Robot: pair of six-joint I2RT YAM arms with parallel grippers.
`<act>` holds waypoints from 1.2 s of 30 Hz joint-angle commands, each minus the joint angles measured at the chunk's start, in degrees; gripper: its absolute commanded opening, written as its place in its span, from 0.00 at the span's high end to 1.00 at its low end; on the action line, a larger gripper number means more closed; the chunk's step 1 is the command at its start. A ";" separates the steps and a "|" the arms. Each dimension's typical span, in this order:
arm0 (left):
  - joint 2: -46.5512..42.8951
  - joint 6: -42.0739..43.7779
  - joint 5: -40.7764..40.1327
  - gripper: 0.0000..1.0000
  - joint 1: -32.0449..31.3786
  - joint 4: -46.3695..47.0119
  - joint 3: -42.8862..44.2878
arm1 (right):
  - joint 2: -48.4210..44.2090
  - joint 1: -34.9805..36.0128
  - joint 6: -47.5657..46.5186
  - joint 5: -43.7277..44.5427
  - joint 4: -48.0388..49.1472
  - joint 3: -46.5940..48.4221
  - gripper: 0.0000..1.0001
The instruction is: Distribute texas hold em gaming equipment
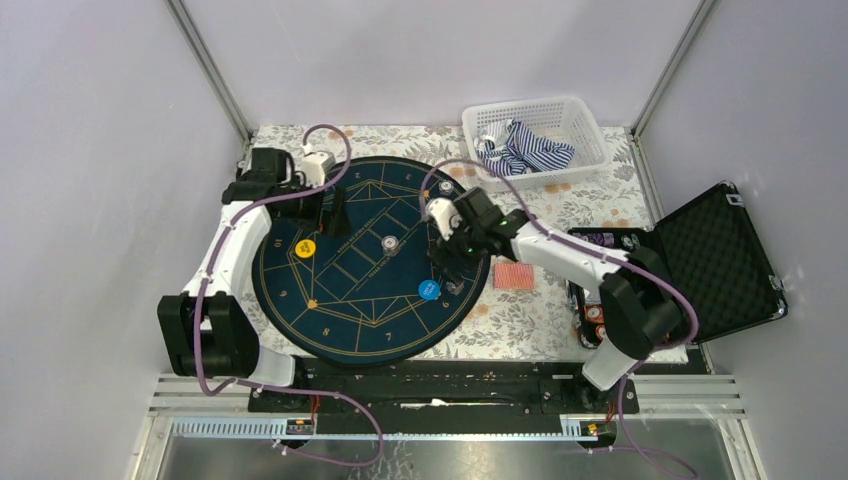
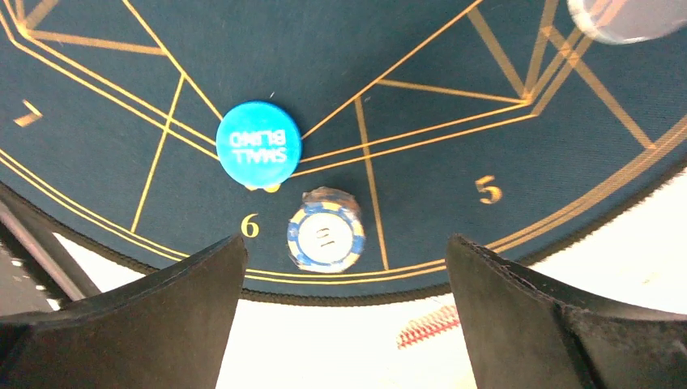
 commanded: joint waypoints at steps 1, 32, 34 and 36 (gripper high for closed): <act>1.33 2.77 -3.95 0.01 -6.81 1.42 3.93 | -7.78 -5.67 3.05 -7.53 -2.00 3.85 0.00; 24.98 3.69 -24.76 0.28 -27.75 13.33 6.90 | -18.13 -22.45 6.80 -15.91 -0.73 -3.69 0.00; 25.76 3.60 -24.52 0.31 -27.73 13.71 7.19 | -17.92 -22.45 6.71 -15.98 -0.79 -3.71 0.00; 26.62 3.56 -24.60 0.33 -27.75 13.85 7.48 | -17.73 -22.53 6.71 -16.18 -0.84 -3.65 0.00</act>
